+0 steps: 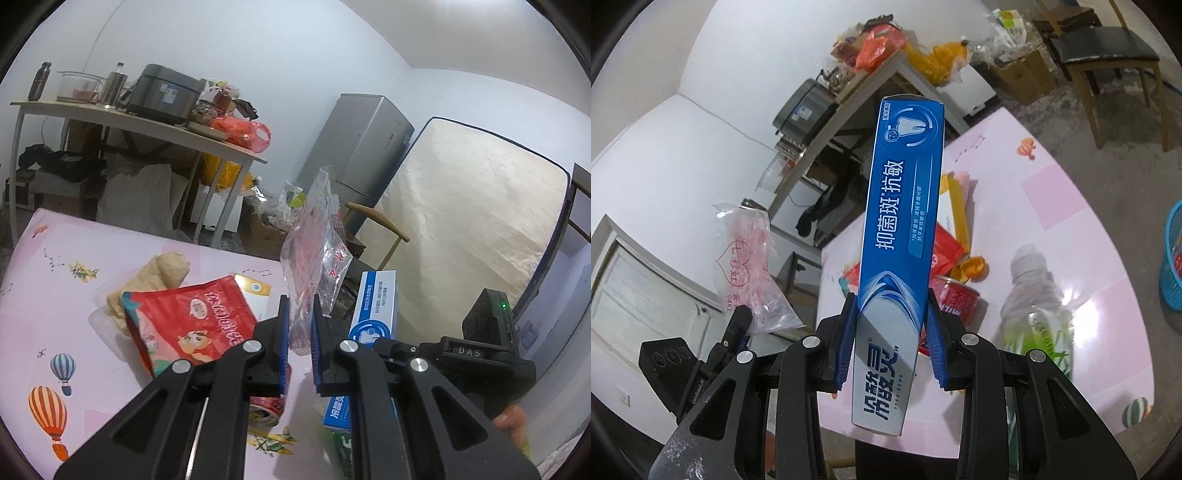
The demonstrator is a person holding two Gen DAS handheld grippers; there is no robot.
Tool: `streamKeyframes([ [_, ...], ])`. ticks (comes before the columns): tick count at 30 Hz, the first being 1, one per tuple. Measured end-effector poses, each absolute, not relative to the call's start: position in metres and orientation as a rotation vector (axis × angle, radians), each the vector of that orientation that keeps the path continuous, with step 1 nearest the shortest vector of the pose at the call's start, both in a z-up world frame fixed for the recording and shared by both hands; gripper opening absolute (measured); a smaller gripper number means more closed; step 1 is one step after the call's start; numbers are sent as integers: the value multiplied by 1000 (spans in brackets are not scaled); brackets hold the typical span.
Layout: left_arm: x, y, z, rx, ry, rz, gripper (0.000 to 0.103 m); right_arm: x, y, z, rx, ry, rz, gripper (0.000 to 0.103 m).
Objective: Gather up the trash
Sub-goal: 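Lift both held items and carry them over the blue wastebasket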
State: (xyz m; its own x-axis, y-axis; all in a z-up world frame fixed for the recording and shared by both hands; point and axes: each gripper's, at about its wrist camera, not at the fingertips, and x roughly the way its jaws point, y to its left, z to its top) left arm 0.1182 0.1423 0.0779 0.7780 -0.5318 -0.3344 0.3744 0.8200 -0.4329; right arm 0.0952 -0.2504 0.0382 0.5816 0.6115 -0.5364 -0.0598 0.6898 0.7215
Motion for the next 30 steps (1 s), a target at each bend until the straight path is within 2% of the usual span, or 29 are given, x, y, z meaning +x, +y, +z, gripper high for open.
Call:
streamKeyframes([
  [20, 134, 50, 104, -304, 522, -629, 9, 61, -352, 41, 843, 729, 296, 33],
  [30, 169, -28, 103, -217, 690, -723, 10, 31, -425, 9, 971, 685, 130, 33],
])
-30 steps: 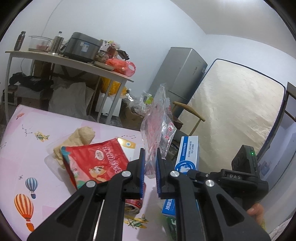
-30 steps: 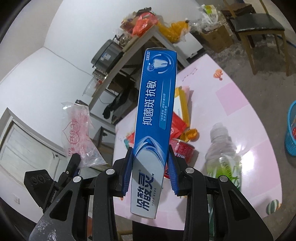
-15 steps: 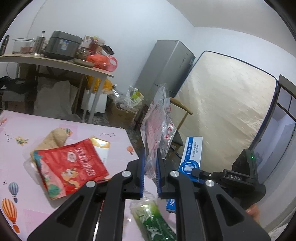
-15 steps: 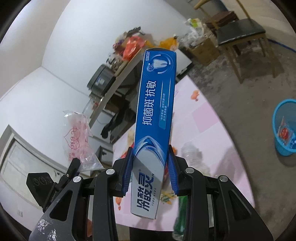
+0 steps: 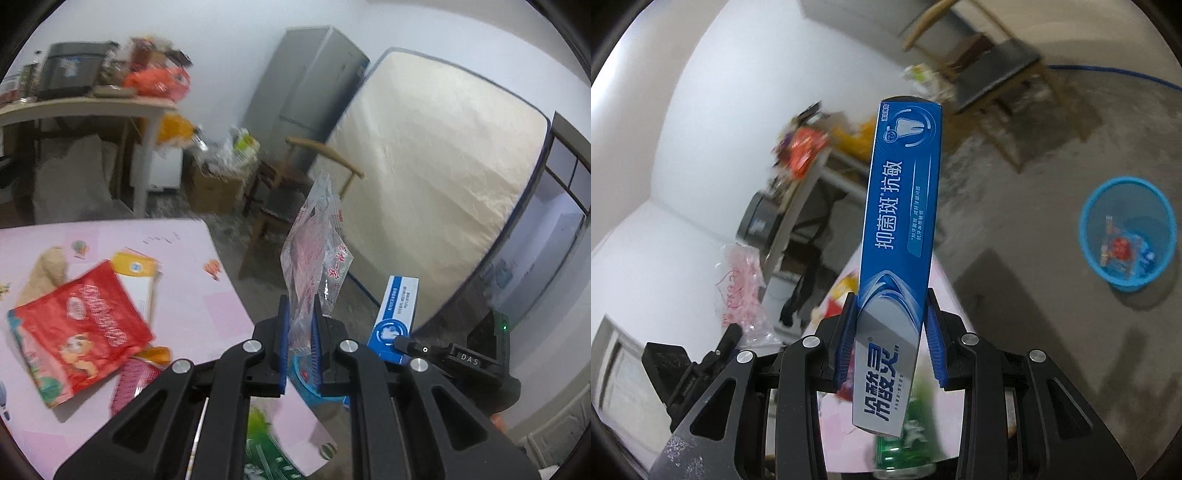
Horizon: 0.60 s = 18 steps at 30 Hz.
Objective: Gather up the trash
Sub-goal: 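Lift both held items and carry them over the blue wastebasket, then open both tools to drop the toothpaste box and plastic bag into the wastebasket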
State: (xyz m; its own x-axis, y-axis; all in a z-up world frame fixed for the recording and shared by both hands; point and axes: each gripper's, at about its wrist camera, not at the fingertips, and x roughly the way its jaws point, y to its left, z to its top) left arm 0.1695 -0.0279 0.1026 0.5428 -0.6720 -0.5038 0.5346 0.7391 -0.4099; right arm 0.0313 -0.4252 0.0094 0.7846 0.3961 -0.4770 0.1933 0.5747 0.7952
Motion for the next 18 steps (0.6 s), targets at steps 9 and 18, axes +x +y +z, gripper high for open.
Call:
streamKeyframes([
  [9, 214, -159, 61, -45, 966, -868, 10, -15, -503, -48, 1105, 694, -143, 33],
  [18, 247, -286, -29, 59, 1303, -912, 10, 13, -548, -119, 1150, 878, -245, 33],
])
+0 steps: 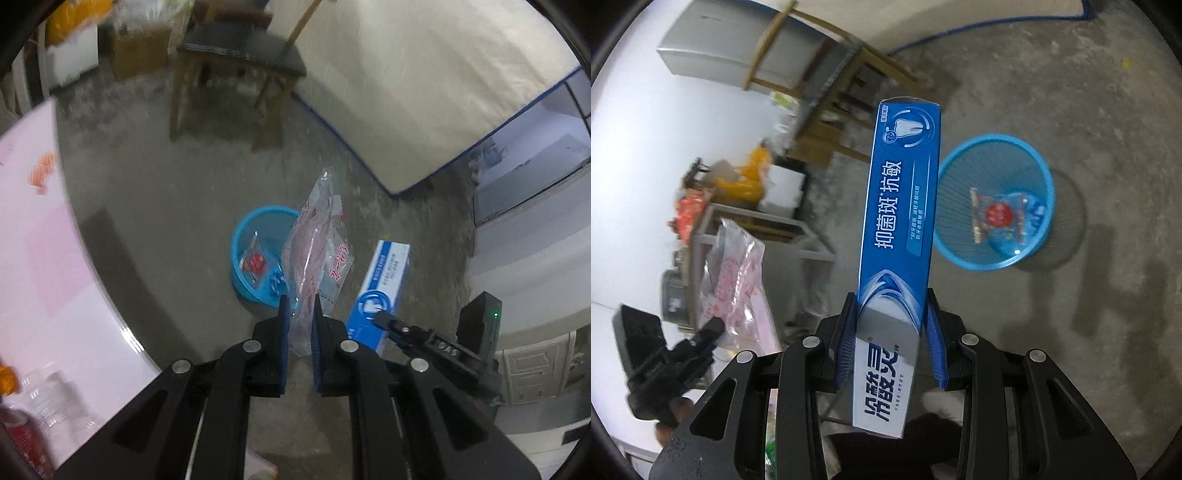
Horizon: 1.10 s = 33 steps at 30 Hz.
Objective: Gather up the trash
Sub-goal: 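Open both tools to drop the toothpaste box and plastic bag into the wastebasket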
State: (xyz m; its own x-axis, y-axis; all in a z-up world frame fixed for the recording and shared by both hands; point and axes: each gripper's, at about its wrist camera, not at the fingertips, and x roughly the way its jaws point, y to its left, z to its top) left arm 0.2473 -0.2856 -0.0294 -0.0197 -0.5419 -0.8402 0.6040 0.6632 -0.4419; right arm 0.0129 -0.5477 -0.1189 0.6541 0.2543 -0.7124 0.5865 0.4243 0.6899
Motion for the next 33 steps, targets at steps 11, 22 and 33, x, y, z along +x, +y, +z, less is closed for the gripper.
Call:
streamKeyframes([
  [11, 260, -377, -56, 112, 1266, -889, 44, 76, -612, -184, 1023, 1018, -470, 54],
  [22, 240, -286, -5, 130, 1121, -902, 50, 32, -591, -206, 1016, 1058, -451, 54],
  [33, 210, -140, 56, 24, 926, -825, 67, 9, -567, -153, 952, 966, -385, 62],
])
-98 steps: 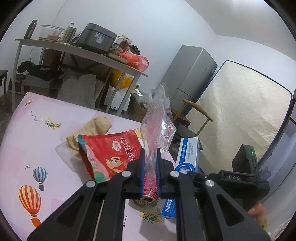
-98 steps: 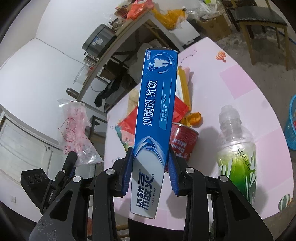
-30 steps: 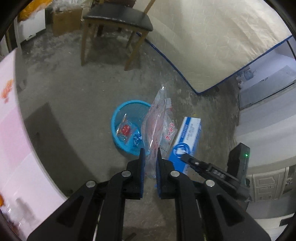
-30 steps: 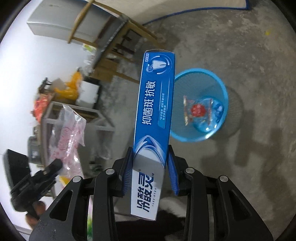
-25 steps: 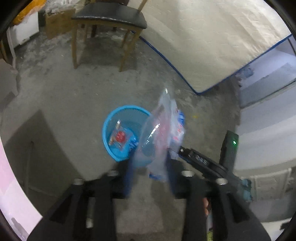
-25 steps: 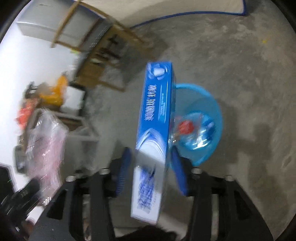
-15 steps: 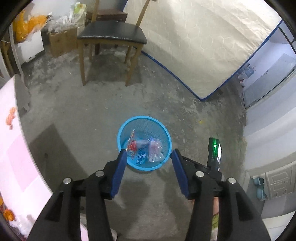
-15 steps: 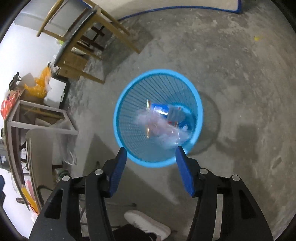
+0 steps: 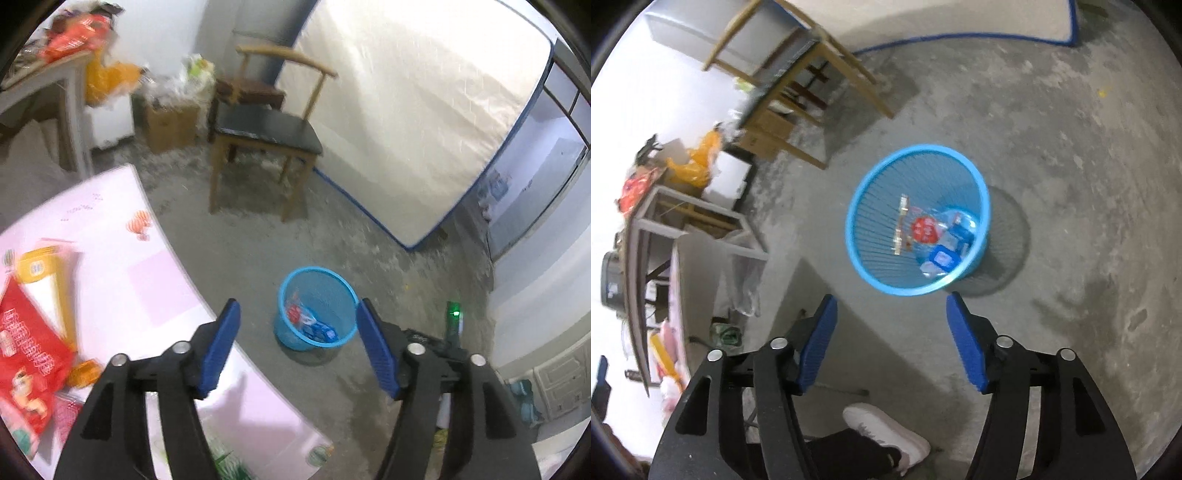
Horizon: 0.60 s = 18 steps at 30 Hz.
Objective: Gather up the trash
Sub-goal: 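Open both tools to drop the toothpaste box and plastic bag into the wastebasket, then move both tools back to the table toward the red can and green bottle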
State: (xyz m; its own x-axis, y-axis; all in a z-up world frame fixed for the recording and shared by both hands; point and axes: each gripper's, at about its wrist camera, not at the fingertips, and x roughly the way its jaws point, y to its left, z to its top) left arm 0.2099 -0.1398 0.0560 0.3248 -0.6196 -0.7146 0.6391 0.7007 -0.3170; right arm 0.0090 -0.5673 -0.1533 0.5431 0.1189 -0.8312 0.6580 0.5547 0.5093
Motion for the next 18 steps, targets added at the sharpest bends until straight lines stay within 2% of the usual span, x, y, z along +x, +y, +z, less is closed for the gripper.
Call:
streamKeyframes([
  [3, 200, -98, 60, -1, 884, -775, 75, 10, -552, -134, 920, 945, -337, 66],
  [7, 182, -38, 53, -44, 890, -701, 80, 19, -523, -111, 878, 942, -245, 68],
  [14, 155, 30, 28, -107, 911, -603, 81, 40, -464, -79, 799, 955, -82, 68],
  [18, 139, 50, 19, -125, 911, -572, 81, 50, -426, -65, 749, 968, 11, 72],
])
